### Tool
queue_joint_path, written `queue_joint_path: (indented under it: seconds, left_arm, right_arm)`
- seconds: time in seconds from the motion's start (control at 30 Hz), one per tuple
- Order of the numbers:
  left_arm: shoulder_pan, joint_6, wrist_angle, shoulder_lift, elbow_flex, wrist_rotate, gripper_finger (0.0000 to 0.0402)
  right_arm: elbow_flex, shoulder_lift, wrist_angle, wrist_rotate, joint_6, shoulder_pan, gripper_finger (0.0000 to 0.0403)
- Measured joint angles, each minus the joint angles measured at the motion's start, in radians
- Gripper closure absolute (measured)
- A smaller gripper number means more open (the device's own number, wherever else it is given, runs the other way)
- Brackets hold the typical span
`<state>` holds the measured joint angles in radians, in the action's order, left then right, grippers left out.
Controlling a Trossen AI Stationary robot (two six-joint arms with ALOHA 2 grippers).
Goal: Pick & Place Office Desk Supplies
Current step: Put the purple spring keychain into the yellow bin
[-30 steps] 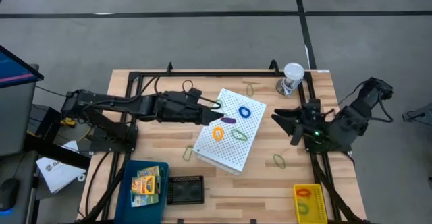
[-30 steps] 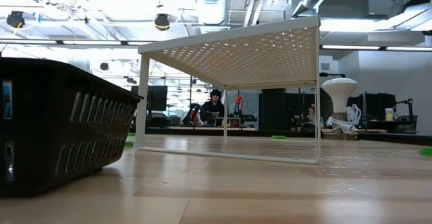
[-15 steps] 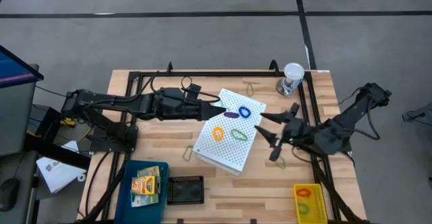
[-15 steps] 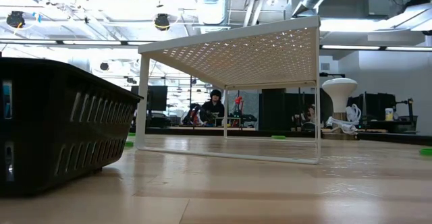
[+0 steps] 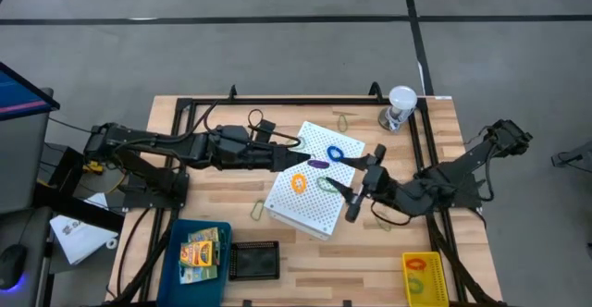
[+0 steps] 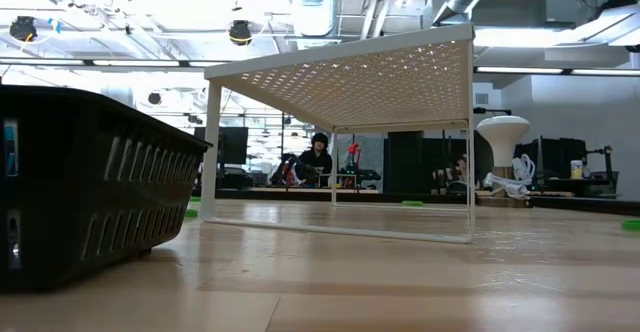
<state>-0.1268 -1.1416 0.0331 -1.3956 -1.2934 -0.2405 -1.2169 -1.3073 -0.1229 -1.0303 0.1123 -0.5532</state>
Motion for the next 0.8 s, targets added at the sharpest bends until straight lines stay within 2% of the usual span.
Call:
queue_joint_path:
  seconds: [0.57,0.7,0.8]
  left_arm:
    - [-0.019,-0.001,-0.019,0.000,0.000,0.002,0.0401]
    - [-0.019,-0.001,-0.020,0.000,0.000,0.003,0.0401]
    - [-0.019,-0.001,-0.020,0.000,0.000,0.002,0.0401]
  right_arm:
    - [0.000,-0.040,0.000,0.174,0.084,0.121,0.0162]
    - [0.000,-0.039,-0.003,0.243,0.115,0.139,0.0192]
    - [0.000,-0.039,-0.010,0.249,0.151,0.144,0.0237]
